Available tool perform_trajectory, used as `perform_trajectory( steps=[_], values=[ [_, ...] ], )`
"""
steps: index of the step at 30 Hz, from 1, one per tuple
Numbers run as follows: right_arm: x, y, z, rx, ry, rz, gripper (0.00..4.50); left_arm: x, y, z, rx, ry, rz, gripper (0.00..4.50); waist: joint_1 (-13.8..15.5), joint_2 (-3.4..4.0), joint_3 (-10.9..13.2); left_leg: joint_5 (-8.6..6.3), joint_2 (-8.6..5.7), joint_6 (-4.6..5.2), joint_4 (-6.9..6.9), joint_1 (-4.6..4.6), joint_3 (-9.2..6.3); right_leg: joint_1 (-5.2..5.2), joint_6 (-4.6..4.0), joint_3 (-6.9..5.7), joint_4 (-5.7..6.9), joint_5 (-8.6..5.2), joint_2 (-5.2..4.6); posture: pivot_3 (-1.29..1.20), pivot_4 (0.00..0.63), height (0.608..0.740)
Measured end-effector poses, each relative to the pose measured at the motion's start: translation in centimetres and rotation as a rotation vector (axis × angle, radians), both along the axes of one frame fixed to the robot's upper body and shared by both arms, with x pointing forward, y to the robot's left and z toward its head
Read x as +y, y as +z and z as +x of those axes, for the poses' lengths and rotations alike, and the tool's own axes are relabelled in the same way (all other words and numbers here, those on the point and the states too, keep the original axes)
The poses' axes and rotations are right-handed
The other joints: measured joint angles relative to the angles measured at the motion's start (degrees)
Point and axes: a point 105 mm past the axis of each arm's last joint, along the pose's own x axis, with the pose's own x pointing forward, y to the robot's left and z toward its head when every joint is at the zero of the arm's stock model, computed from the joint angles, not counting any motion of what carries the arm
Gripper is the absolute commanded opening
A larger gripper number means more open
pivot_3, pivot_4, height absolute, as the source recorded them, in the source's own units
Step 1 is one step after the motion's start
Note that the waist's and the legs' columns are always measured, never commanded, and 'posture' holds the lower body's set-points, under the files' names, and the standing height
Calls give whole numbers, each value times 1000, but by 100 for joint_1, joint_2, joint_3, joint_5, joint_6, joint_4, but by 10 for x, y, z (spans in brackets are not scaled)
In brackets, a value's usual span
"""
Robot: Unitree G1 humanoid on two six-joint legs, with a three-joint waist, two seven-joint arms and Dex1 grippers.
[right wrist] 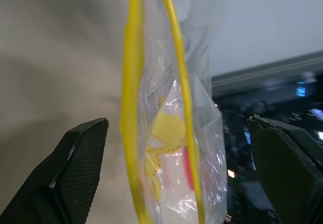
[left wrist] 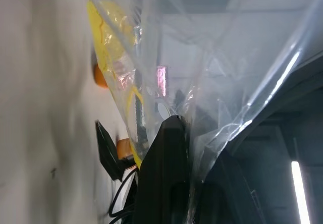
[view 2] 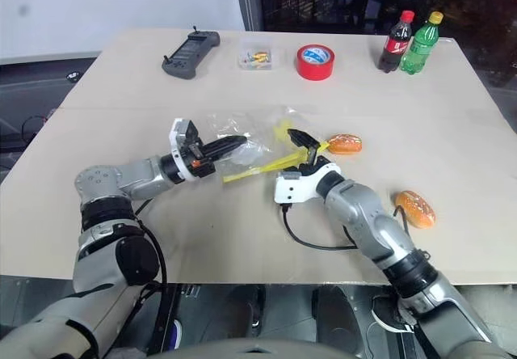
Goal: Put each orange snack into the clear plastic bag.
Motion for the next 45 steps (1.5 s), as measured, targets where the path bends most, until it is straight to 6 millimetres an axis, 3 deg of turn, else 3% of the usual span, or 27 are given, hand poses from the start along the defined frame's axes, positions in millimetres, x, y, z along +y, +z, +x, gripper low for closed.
perform_trajectory(
  steps=[5,9,11,13,16,19,22,25,30,33,35,37,40,45],
  values=[
    [1,-3,9,-10,-46,25,2383,0,1,0,10,12,-5,0,-53,0,0,13,-15,-19,-4,0,-60,24,-2,-52,-3,-3,-10,0,150,719],
    [-4,-2,14,3,-73,54,575,3,2,1,16,32,-2,0,-56,0,0,15,-9,-23,-5,4,-37,21,-2,-42,-2,-2,-8,0,150,719],
    [-7,-2,16,27,-83,67,62,4,2,2,2,53,31,0,-57,-1,1,15,-8,-23,-5,3,-28,20,-2,-40,-2,-2,-8,0,150,719],
    [-7,-1,18,57,-84,77,62,6,4,3,-51,98,130,0,-58,-2,2,15,-8,-24,-10,3,-18,16,-2,-36,-3,-2,-8,0,150,719],
    [-8,4,23,96,-83,72,62,10,-3,5,-154,170,429,0,-60,-2,3,15,-5,-24,-28,11,6,9,-4,-15,-3,0,-7,0,150,719],
    [-2,16,30,138,-60,41,62,10,-2,-1,-396,205,792,0,-69,-2,8,15,1,-25,-40,5,21,-9,-6,2,-3,0,-3,0,150,719],
    [1,28,38,141,-51,23,62,10,19,-6,-695,223,1036,0,-63,-3,9,15,4,-25,-48,4,34,-16,-7,7,-9,0,0,0,150,719],
    [3,33,48,155,-57,21,62,10,35,-18,-991,230,1246,0,-57,-1,9,14,6,-22,-56,2,59,-28,-8,27,-12,-1,-2,0,150,719],
    [10,40,64,187,-64,34,62,9,31,-50,-1292,153,1482,0,-99,-3,15,-3,20,7,-61,-1,95,-49,-7,58,-10,0,7,0,150,719],
    [16,48,69,192,-51,43,62,16,22,-55,-1258,148,1549,0,-74,4,20,-4,27,11,-61,3,94,-48,-6,54,-3,0,15,0,150,719],
    [18,48,70,198,-42,43,62,24,22,-50,-1140,219,1493,0,-31,5,20,-4,29,12,-51,2,86,-42,-5,42,-1,-1,18,0,150,719],
    [11,46,74,211,-61,38,0,39,16,-43,-947,296,1388,834,-20,3,20,-4,27,13,-42,0,84,-37,-3,39,-1,0,17,0,150,719],
    [-16,45,84,218,-136,25,0,71,9,-34,-747,397,1367,2077,-33,-5,27,-4,27,13,-41,-2,84,-38,-3,40,-3,0,18,0,150,719],
    [-18,45,85,228,-136,34,0,71,11,-36,-666,409,1272,2077,-115,-7,29,-4,33,12,-46,1,96,-45,-4,57,0,1,23,0,150,719]
  ],
)
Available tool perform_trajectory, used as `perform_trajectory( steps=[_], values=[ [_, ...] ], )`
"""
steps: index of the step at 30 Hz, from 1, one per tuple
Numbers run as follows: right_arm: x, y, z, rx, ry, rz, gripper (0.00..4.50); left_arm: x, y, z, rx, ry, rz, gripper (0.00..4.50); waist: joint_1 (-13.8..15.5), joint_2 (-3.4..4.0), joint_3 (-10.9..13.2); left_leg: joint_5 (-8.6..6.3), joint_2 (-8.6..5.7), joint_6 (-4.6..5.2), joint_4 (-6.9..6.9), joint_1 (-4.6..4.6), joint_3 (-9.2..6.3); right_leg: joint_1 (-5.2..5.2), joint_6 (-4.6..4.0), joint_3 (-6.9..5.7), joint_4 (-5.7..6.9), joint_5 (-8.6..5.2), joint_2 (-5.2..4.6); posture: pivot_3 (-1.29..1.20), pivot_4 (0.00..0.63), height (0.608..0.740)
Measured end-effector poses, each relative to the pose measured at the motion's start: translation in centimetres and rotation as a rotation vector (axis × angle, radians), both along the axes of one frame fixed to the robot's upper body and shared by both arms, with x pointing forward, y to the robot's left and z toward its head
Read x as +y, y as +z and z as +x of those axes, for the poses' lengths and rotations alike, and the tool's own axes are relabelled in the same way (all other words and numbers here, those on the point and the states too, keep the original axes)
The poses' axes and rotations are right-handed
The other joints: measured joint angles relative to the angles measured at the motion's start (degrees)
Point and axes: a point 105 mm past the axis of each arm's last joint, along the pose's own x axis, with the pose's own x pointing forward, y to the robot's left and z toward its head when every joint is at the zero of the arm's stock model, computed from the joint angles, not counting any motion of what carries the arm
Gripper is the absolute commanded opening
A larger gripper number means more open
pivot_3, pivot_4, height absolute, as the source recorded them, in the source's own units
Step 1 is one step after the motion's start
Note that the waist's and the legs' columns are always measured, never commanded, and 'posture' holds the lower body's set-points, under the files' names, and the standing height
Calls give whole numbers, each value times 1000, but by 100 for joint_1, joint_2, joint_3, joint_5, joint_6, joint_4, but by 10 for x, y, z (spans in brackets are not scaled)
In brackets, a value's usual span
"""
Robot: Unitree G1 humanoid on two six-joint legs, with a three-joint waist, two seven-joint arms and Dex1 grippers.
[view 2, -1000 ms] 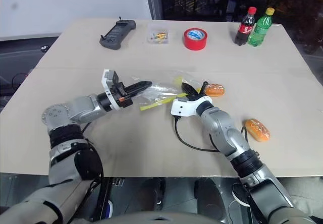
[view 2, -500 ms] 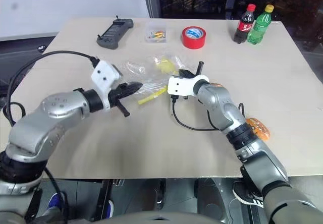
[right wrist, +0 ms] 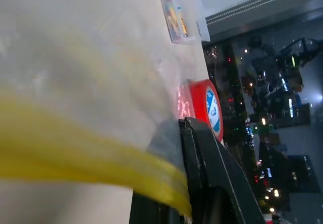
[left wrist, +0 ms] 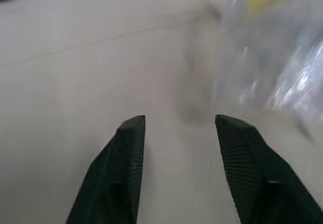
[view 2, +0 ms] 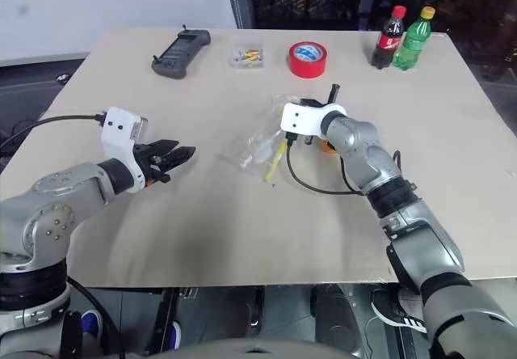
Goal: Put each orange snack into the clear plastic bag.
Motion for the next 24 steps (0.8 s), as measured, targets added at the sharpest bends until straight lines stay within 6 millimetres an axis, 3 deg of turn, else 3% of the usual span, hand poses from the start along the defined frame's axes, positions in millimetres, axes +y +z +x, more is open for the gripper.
perform_trajectory(
  steps=[2,3,4,7,11,14,17,22,24],
  values=[
    [0,0,0,4,-1,0,0,4,-2,-3,-25,2,94,2077,-11,-2,1,0,5,-1,-1,0,1,-3,-1,2,-1,0,6,0,150,719],
    [-4,-2,1,17,-19,-3,0,3,-2,-9,-91,-33,245,2077,10,2,3,-1,6,-2,-7,0,7,-5,-4,9,-3,1,6,0,150,719],
    [-8,-3,3,33,-39,1,0,-7,-1,-14,-161,-101,358,2077,30,2,4,-1,5,-2,-8,0,9,-6,-5,9,-5,1,4,0,150,719],
    [-9,-6,5,79,-79,44,0,-44,-1,-27,-290,-282,486,2077,96,2,4,-1,3,-2,-8,-1,9,-4,-9,6,-7,4,-2,0,150,719],
    [-4,-11,5,137,-101,90,0,-68,-8,-31,-348,-367,528,2077,90,3,4,-1,7,-1,-6,2,7,-4,-11,5,-3,5,7,0,150,719],
    [-6,-9,7,159,-121,105,0,-89,-23,-31,-356,-409,536,2077,74,5,6,-1,6,0,-5,0,9,-4,-10,6,-4,5,9,0,150,719],
    [-5,-3,8,162,-121,109,0,-97,-29,-28,-367,-422,563,2077,56,5,7,-1,9,1,-5,0,8,-5,-10,6,-3,5,13,0,150,719],
    [-6,-1,9,195,-147,121,0,-120,-28,-16,-436,-420,618,4272,45,6,7,-1,10,1,-2,-1,7,-5,-9,6,-1,6,15,0,150,719],
    [-7,-1,9,198,-150,121,0,-120,-28,-15,-439,-414,629,4272,39,7,8,-1,10,1,-2,-1,8,-5,-9,6,0,6,15,0,150,719]
  ],
)
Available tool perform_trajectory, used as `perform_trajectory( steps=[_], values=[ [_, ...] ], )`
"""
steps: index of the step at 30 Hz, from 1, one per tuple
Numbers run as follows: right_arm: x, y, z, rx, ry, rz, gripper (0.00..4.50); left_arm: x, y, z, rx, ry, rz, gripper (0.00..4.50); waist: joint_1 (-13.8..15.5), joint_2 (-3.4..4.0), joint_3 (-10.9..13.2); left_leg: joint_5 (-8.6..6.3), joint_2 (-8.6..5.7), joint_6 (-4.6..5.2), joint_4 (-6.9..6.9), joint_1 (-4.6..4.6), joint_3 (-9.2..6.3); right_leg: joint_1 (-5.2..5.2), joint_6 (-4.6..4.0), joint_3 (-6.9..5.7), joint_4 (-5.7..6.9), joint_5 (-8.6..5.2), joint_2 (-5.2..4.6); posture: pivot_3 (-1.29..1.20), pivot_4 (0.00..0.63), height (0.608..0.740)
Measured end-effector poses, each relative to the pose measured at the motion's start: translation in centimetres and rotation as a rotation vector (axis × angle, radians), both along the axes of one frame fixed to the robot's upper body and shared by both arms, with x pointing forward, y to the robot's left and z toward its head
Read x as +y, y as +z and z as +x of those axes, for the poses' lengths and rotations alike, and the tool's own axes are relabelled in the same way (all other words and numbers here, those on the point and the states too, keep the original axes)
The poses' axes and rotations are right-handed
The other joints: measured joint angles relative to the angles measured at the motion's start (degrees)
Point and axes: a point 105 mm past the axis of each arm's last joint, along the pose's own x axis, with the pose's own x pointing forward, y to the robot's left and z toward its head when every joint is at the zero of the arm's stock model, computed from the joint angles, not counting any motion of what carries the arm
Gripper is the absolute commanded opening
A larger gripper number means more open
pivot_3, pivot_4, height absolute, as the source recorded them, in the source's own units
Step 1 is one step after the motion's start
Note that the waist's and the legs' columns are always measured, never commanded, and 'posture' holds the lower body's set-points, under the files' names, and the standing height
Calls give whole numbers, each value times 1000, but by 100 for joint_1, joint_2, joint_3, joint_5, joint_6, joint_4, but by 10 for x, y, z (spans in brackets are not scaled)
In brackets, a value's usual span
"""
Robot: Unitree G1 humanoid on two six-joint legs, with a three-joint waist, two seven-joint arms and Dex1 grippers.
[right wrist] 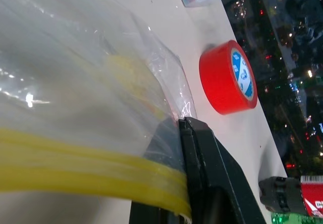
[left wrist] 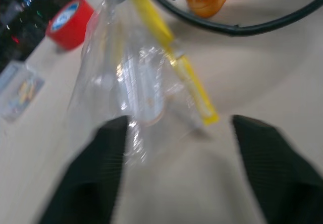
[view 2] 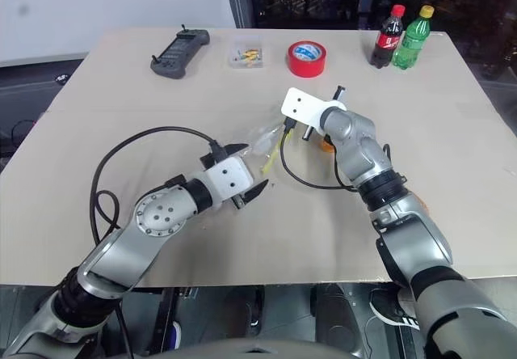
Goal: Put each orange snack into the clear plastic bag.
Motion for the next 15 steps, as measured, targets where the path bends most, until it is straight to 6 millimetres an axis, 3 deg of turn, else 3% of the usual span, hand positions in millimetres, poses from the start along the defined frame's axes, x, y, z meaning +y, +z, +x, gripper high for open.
perform_trajectory(
  steps=[6,12,15],
  values=[
    [13,4,-1,21,9,41,0,-16,-7,10,-3,-12,35,4272,5,0,0,0,-1,0,2,0,-3,1,0,-3,2,0,0,0,150,719],
    [16,6,-1,28,5,54,0,-19,-12,20,-24,15,81,4272,7,0,0,0,-1,0,2,0,-2,1,0,-3,2,0,0,0,150,719],
    [17,5,-1,33,3,58,0,-21,-15,24,-39,29,108,3534,7,0,0,0,-1,0,2,0,-2,1,0,-3,3,0,0,0,150,719]
  ],
)
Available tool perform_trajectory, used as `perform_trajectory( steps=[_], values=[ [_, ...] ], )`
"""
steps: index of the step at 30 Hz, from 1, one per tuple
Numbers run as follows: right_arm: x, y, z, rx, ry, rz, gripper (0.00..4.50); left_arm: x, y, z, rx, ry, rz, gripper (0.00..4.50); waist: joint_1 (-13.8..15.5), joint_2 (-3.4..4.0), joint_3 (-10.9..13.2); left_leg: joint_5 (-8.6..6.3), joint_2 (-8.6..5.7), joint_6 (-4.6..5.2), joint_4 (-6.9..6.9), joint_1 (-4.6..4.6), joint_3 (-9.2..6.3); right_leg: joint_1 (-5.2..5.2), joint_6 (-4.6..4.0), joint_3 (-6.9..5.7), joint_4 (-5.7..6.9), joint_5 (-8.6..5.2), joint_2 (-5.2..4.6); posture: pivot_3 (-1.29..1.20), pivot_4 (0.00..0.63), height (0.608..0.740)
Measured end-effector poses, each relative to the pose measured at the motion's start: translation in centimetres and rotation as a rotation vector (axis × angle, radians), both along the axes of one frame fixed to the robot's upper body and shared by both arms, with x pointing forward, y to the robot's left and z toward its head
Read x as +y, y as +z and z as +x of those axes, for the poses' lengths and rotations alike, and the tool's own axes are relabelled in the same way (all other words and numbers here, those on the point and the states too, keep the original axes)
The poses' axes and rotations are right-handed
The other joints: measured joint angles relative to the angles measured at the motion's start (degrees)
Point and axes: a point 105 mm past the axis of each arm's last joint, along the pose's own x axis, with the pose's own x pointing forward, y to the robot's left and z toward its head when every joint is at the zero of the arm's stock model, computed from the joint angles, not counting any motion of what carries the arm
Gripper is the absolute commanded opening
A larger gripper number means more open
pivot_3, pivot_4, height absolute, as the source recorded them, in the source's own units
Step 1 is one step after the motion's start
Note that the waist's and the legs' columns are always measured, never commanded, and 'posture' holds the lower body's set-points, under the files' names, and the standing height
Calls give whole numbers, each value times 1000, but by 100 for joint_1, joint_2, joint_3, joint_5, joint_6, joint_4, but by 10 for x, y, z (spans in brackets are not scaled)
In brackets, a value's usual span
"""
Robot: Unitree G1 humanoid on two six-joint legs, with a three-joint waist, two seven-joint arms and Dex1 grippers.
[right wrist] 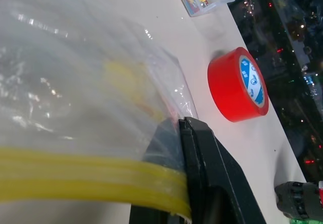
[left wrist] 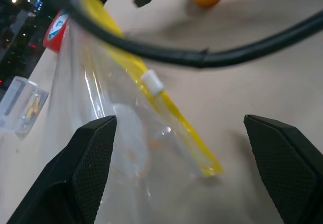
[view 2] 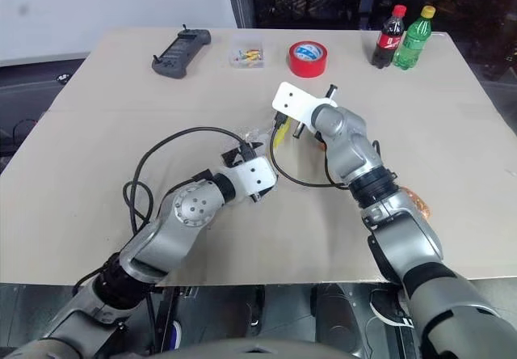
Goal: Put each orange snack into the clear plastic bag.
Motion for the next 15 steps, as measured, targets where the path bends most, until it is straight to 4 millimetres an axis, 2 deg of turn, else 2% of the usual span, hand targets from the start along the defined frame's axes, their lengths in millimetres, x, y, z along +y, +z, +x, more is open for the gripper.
perform_trajectory(
  steps=[2,3,6,8,9,15],
  values=[
    [-1,-1,0,5,-8,0,0,2,-1,2,-8,12,15,2731,-4,0,0,0,0,0,0,1,0,0,0,0,1,0,0,0,150,719],
    [-2,-1,0,7,-11,0,0,1,-2,3,-18,13,24,2009,-4,0,0,0,0,0,0,0,0,0,0,0,1,0,0,0,150,719],
    [-2,-1,0,8,-13,0,0,1,-1,4,-40,17,42,1206,-2,0,0,0,0,0,0,0,0,0,0,0,1,0,0,0,150,719],
    [-3,0,0,5,-14,-1,0,2,1,5,-60,21,59,323,-2,0,0,0,0,0,0,1,0,0,0,0,1,0,0,0,150,719],
    [-3,0,0,5,-14,-1,0,3,2,5,-69,19,67,40,-1,0,0,0,0,0,0,0,0,0,0,0,1,0,0,0,150,719],
    [-4,1,0,8,-19,-2,0,10,2,9,-101,12,118,40,-4,0,0,0,0,0,0,1,0,-1,0,0,2,0,0,0,150,719]
  ],
)
